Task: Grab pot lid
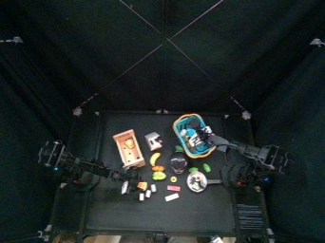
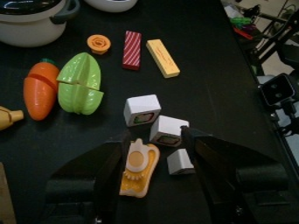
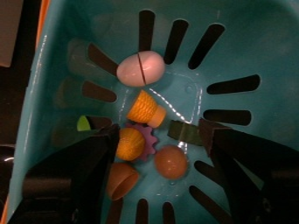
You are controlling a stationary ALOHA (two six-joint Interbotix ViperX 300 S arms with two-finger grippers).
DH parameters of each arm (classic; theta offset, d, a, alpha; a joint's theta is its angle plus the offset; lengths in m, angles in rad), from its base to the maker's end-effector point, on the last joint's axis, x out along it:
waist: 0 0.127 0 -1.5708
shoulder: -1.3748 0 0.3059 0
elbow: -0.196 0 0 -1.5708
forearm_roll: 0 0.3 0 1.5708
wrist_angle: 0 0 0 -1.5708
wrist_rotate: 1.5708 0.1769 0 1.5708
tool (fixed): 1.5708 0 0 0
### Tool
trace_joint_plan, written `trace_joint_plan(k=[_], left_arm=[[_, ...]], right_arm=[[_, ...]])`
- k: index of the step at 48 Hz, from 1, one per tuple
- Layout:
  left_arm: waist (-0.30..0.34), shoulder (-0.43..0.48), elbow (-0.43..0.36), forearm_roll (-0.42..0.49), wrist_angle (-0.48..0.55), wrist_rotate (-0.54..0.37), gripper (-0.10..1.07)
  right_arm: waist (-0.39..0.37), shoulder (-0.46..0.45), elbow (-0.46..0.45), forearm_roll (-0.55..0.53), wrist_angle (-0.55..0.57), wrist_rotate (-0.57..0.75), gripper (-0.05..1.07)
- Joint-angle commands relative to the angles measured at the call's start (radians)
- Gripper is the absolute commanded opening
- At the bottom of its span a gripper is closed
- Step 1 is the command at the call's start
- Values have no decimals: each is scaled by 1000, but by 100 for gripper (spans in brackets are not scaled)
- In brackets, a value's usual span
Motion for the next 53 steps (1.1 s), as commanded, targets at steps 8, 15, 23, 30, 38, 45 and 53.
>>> trace_joint_plan(k=[8,15,23,30,38,45,53], left_arm=[[3,0,-17,-2,-3,-2,87],[3,2,-17,-2,-3,-2,87],[3,2,-20,-2,-3,-2,87],[3,2,-25,-2,-3,-2,87],[3,2,-25,-2,-3,-2,87],[3,2,-25,-2,-2,0,87],[3,2,-23,-2,0,0,87]], right_arm=[[144,-164,-28,2,-6,2,100],[287,-218,2,2,-31,3,100],[419,-206,40,-8,-95,2,100],[457,-178,69,-9,-107,2,100],[453,-138,91,-15,-130,-3,100],[451,-100,87,-37,-150,0,100],[439,-43,77,-46,-160,-2,100]])
